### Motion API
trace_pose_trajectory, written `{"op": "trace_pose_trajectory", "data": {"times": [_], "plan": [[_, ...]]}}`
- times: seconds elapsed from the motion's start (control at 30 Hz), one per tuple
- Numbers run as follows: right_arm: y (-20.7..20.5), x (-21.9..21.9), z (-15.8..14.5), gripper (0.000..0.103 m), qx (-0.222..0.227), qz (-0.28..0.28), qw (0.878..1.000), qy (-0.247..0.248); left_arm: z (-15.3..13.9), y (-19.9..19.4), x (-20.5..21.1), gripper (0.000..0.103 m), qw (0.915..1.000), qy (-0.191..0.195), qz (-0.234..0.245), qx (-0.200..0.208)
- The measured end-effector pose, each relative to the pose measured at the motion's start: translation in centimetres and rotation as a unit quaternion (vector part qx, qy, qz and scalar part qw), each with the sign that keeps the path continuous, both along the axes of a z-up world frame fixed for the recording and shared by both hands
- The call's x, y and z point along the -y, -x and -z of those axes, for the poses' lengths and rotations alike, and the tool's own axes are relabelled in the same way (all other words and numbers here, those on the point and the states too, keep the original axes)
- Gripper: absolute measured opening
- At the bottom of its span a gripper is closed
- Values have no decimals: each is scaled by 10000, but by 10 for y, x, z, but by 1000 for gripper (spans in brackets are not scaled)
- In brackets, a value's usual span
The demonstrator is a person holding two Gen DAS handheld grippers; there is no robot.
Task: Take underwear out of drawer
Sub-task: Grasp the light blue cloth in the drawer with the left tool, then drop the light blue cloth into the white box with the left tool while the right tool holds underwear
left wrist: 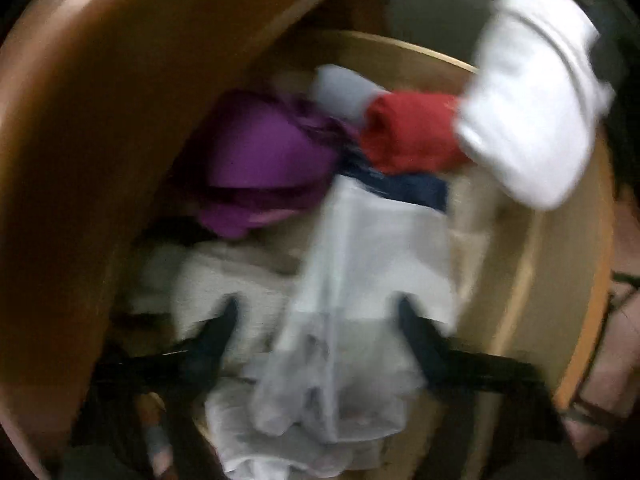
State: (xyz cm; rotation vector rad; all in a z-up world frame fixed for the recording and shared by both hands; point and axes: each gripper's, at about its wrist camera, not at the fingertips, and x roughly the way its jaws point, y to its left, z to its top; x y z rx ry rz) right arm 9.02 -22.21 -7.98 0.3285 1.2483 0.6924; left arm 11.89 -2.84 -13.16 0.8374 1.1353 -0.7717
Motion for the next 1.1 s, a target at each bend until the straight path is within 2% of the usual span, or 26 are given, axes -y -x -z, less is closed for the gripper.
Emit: {"op": "trace_pose_trajectory", "data": {"times": [0.03,0.07,0.1,0.13,0.33,0.53,0.67,0.87,1.1], "plan": [[0,1,0,8,1,17,10000,-24,6,3,3,17,9998,-187,56,75],[-1,2,0,8,0,43,10000,-37,10,5,4,9,9992,-354,49,180],[-1,3,0,8,-4,66,10000,-45,13,5,4,8,9992,-379,-21,81],[-1,4,0,8,-12,93,9999,-57,14,3,2,7,9995,-246,-186,-116],[-3,11,0,8,-13,247,9996,-151,-4,16,-11,6,9976,179,-637,-202],[-2,15,-4,8,46,328,9993,-180,-46,41,-30,6,9937,612,-931,117],[3,16,-9,8,148,306,9993,-158,-91,57,-40,6,9887,927,-1103,409],[11,25,-17,8,235,369,9987,-249,-170,65,-67,6,9730,1555,-1475,856],[17,30,-23,8,324,367,9980,-409,-269,48,-74,6,9439,2367,-1942,1241]]}}
